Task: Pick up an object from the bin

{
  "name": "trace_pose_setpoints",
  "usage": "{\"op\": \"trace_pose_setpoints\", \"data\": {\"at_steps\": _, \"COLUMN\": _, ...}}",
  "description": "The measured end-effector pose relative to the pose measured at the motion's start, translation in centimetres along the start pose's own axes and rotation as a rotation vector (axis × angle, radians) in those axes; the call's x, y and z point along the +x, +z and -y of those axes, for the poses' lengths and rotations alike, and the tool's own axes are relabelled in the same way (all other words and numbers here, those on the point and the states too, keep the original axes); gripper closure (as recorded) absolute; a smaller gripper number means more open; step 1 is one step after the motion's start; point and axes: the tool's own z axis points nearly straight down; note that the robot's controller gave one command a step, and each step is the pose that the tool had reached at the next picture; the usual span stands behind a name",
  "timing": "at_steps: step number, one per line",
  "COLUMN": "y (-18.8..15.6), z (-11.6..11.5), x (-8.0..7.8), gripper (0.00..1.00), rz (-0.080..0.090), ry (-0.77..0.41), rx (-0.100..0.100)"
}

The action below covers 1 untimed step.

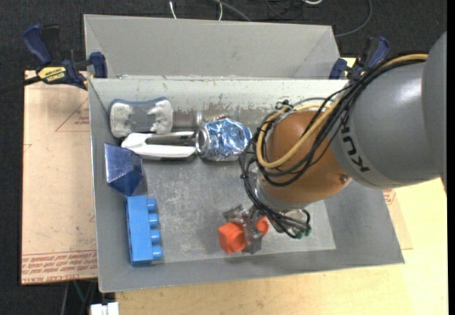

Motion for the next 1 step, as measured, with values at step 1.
{"op": "trace_pose_setpoints", "data": {"at_steps": 1, "y": -3.58, "z": 0.0, "x": -0.12, "gripper": 1.0, "rz": 0.001, "ry": 0.001, "rx": 0.0}}
